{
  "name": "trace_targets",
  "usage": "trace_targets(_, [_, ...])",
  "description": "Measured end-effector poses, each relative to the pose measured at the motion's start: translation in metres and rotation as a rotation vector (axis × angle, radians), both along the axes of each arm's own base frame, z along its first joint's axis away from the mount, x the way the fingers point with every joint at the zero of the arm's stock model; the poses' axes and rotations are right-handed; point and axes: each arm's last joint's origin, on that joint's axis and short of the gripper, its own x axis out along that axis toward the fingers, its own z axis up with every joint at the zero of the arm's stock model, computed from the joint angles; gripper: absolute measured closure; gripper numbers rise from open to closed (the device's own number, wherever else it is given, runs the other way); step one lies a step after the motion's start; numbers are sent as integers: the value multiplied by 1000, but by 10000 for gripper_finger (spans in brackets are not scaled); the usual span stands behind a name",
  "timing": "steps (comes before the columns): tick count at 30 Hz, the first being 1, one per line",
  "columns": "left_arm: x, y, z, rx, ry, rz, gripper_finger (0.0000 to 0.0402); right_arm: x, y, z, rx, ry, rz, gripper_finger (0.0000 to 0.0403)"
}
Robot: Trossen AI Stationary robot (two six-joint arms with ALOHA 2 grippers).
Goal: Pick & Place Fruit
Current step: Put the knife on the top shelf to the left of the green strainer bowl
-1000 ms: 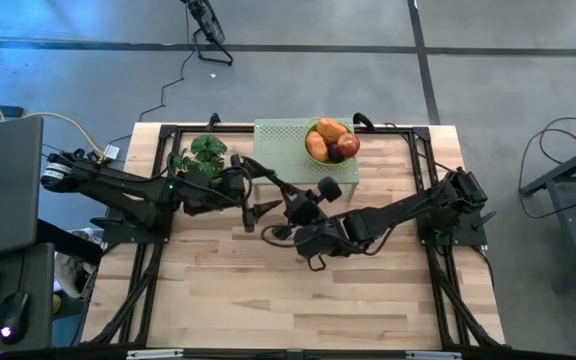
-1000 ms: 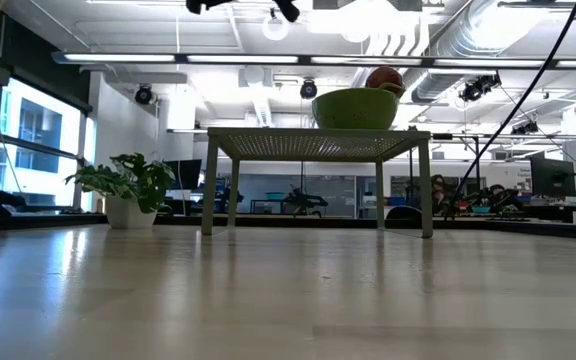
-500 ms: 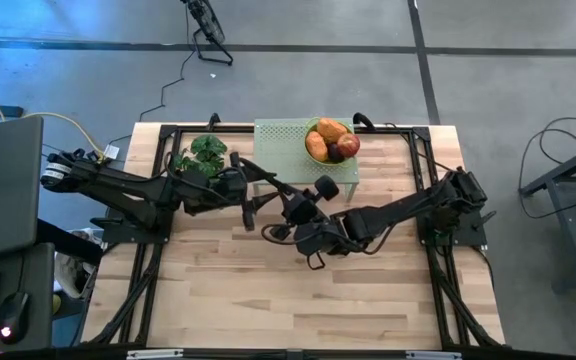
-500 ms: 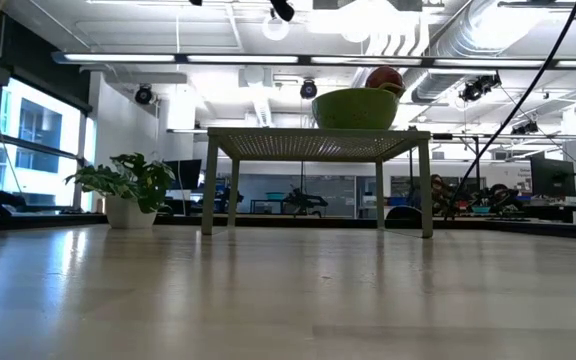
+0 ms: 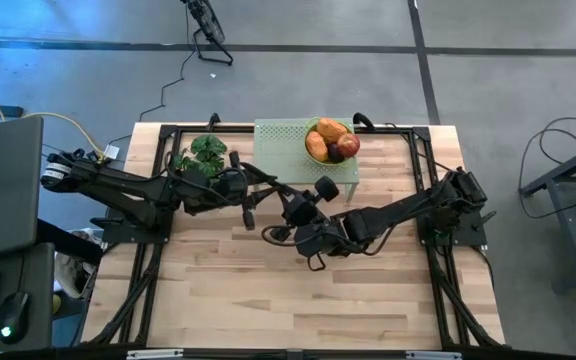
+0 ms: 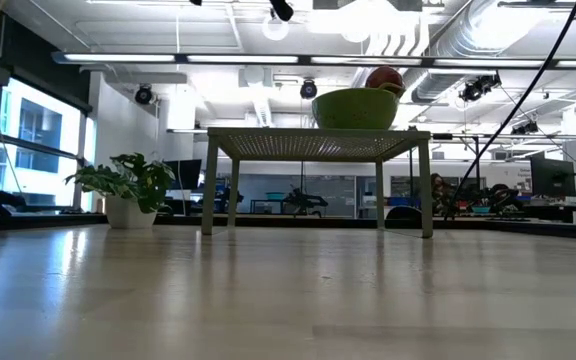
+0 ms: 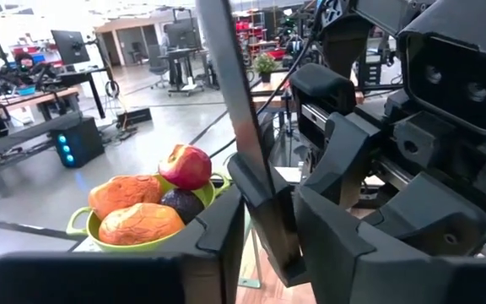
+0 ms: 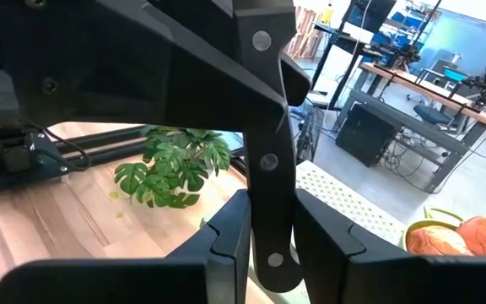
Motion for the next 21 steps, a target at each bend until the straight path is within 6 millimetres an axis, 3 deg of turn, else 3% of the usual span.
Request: trace_targets(21, [0, 1, -4, 3, 41, 38, 333, 4, -10, -2, 30, 16, 29, 334])
